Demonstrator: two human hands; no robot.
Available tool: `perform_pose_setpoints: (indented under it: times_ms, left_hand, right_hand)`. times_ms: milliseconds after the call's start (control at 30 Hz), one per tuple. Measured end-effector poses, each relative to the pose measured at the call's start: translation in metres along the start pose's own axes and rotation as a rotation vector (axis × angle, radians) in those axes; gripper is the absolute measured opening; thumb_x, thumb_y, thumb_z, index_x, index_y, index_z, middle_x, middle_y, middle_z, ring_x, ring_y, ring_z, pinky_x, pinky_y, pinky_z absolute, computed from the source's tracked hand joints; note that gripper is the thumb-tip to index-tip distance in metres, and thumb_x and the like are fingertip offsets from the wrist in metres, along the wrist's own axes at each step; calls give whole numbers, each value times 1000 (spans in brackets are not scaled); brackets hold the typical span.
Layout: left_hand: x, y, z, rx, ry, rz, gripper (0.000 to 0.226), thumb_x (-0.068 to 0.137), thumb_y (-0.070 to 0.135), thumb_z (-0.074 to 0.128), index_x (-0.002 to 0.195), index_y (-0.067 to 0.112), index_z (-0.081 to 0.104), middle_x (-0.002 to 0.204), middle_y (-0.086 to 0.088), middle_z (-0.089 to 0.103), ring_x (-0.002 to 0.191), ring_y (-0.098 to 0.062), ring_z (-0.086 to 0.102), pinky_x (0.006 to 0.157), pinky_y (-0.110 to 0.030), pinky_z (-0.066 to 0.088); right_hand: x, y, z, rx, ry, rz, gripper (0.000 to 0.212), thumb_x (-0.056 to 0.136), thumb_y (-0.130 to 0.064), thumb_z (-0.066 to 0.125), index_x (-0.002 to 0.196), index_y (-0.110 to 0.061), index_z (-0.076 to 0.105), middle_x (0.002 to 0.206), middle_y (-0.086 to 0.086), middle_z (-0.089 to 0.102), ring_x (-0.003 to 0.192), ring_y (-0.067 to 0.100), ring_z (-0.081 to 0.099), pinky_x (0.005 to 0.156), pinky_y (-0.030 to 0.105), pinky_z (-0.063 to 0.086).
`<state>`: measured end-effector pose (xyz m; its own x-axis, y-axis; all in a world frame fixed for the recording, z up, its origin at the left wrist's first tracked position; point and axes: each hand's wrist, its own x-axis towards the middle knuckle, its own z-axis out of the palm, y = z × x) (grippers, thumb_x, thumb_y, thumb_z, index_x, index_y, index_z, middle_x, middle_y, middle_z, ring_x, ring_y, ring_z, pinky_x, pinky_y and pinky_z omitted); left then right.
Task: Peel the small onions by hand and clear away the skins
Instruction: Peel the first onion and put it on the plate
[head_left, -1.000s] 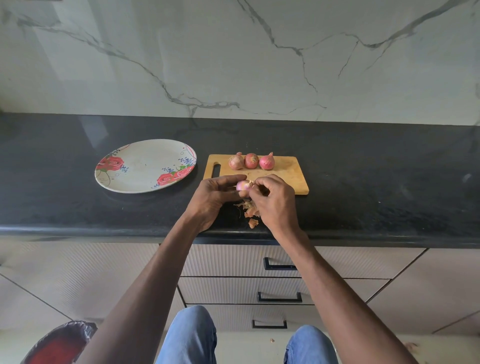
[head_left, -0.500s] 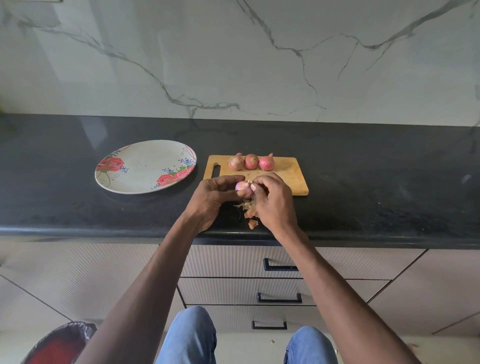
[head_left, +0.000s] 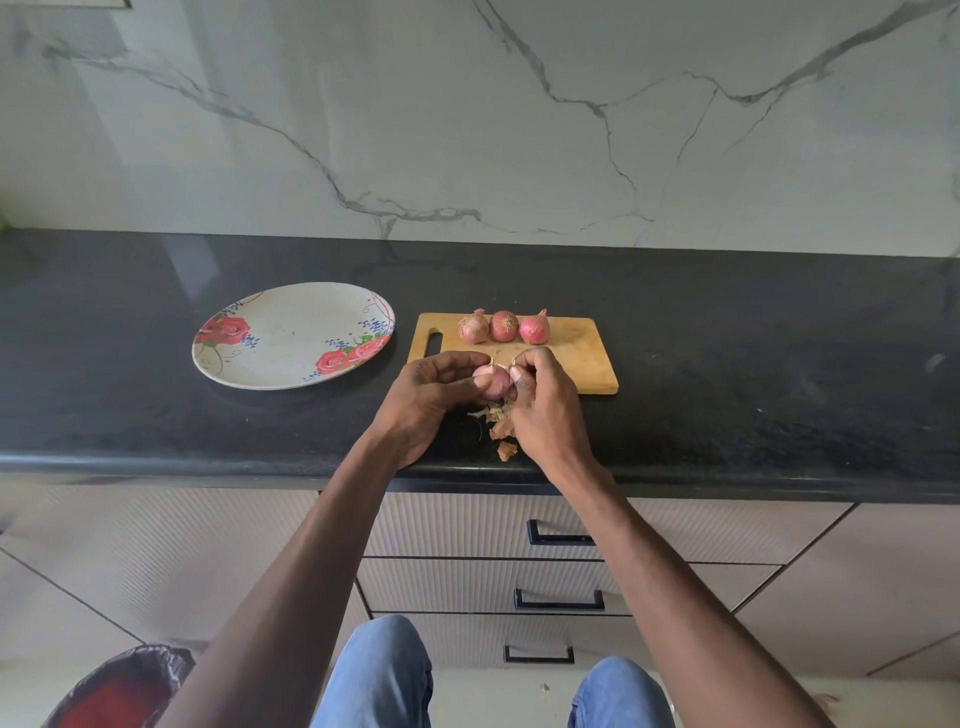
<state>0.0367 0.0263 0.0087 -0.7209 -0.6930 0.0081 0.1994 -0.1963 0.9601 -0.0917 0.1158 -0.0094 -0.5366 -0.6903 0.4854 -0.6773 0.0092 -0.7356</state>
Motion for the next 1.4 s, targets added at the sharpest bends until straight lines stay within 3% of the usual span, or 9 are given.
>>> perform_pose_setpoints:
  times_ms: [100, 300, 467, 533, 733, 867, 1000, 1167, 1400]
  left_hand:
    - [2, -1, -2, -35, -19, -12, 35, 80, 4, 72, 115, 0, 66, 105, -17, 73, 95, -26, 71, 85, -31, 60]
    - [3, 0, -3, -77, -35, -19, 40, 86, 3, 67, 125, 0, 60, 116, -21, 69, 104, -32, 67, 91, -39, 56]
    - [1, 1, -2, -108, -43, -22, 34, 87, 4, 64, 121, 2, 62, 111, -14, 73, 100, -25, 69, 88, -34, 59]
    - [2, 2, -2, -167, -28, -30, 35, 86, 1, 64, 121, 0, 61, 113, -15, 72, 102, -27, 70, 86, -34, 61]
    - [3, 1, -1, -230, 19, -25, 44, 74, -3, 69, 117, -6, 62, 110, -19, 71, 100, -30, 72, 89, -39, 60]
    - [0, 1, 0, -123, 16, 26, 36, 70, 0, 74, 105, 3, 70, 107, -16, 72, 94, -30, 72, 98, -48, 55]
    - [3, -2, -3, -57, 16, 39, 37, 72, 3, 78, 108, 4, 71, 112, -15, 71, 103, -37, 67, 101, -55, 51]
    - [3, -3, -1, -30, 21, 60, 44, 73, 4, 77, 115, 1, 67, 118, -20, 71, 99, -33, 70, 91, -43, 58]
    - [4, -3, -3, -10, 39, 45, 47, 73, 6, 78, 118, -2, 66, 117, -21, 72, 102, -37, 69, 95, -52, 54]
  right_hand:
    - [-1, -3, -4, 43, -18, 42, 7, 102, -4, 50, 104, -9, 54, 96, 0, 60, 81, 9, 58, 63, 12, 45]
    - [3, -2, -9, 164, -23, 152, 11, 103, -4, 50, 104, -14, 53, 89, -5, 57, 71, -10, 58, 58, 9, 44]
    - [2, -2, -8, 231, -35, 163, 33, 99, 3, 53, 128, -10, 45, 109, 3, 60, 91, 14, 66, 74, 28, 58]
    - [2, -2, -8, 234, -1, 166, 32, 99, 3, 53, 125, -12, 46, 112, 2, 60, 96, 18, 66, 78, 31, 60]
    - [4, 0, -9, 131, 102, 69, 16, 91, -1, 69, 103, -11, 70, 105, -3, 66, 91, -4, 62, 75, 6, 48]
    - [5, 0, -9, 277, -28, 143, 26, 88, -33, 76, 103, -11, 77, 91, -4, 77, 83, 9, 73, 74, 33, 62]
    - [5, 1, -11, 414, -96, 196, 25, 90, -17, 75, 112, -5, 76, 93, 5, 78, 80, 18, 76, 76, 42, 63]
    - [6, 4, -16, 652, -106, 302, 24, 85, -5, 77, 108, 1, 75, 96, 8, 78, 90, 23, 76, 80, 34, 61]
    - [9, 1, -23, 793, -110, 402, 17, 81, 4, 77, 98, 1, 76, 85, 10, 78, 72, 20, 75, 67, 24, 58]
